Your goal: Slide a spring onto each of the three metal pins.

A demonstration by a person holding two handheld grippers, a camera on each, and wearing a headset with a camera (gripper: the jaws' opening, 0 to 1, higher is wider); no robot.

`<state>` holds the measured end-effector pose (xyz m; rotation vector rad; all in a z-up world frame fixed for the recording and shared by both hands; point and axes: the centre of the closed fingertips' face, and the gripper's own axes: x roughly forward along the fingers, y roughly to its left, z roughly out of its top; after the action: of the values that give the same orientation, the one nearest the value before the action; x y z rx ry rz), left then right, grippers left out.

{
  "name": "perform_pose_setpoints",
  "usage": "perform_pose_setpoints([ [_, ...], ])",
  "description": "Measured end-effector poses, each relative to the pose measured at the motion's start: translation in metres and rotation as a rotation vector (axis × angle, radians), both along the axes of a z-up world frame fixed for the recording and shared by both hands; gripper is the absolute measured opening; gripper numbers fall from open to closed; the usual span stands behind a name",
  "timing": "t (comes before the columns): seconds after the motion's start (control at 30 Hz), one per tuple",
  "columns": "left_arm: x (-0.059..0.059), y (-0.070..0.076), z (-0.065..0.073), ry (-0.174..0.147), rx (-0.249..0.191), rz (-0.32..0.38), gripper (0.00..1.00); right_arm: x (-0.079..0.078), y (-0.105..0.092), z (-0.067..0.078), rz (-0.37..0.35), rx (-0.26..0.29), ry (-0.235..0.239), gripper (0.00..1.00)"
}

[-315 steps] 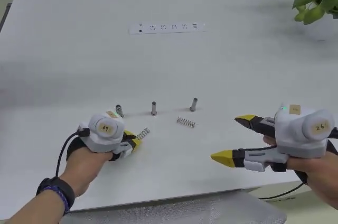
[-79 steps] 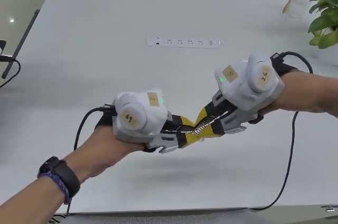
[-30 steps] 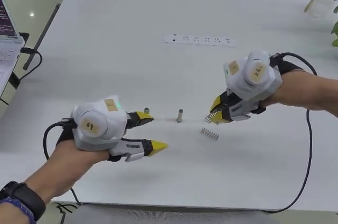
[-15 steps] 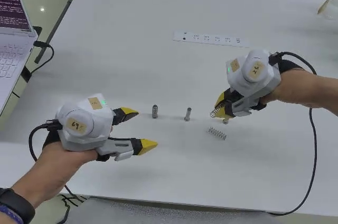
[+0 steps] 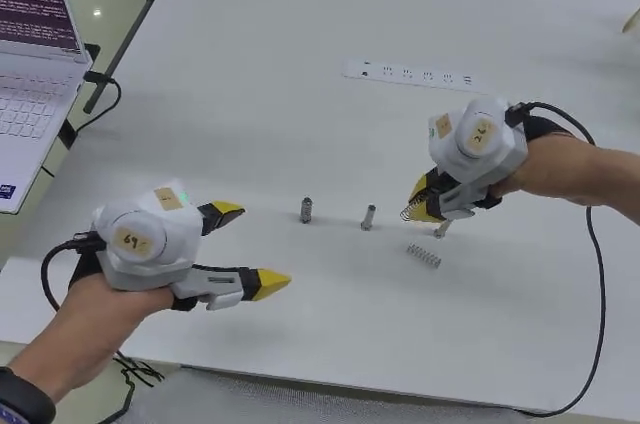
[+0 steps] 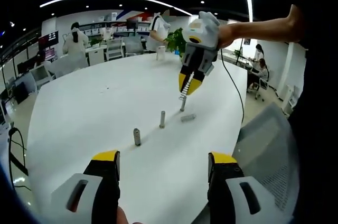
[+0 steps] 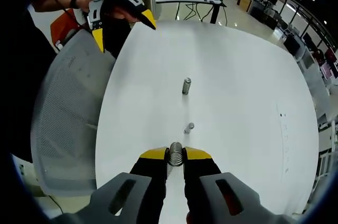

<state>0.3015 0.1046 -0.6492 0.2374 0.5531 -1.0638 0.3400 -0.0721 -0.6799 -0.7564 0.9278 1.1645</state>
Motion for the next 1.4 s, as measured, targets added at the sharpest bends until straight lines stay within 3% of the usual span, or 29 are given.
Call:
perform_pose_setpoints([
  [0.7,-0.002,0.031,-0.01,0.016,0.028,0.069,0.82,0.016,0.01,-0.02,0.011,-0.03,0.018,0.09],
  [1.4,-0.003,0.049,-0.009,0.015,0.022,0.117,0.84,0.023,0.029,-0.025,0.044,-0.052,0.031,0.09],
])
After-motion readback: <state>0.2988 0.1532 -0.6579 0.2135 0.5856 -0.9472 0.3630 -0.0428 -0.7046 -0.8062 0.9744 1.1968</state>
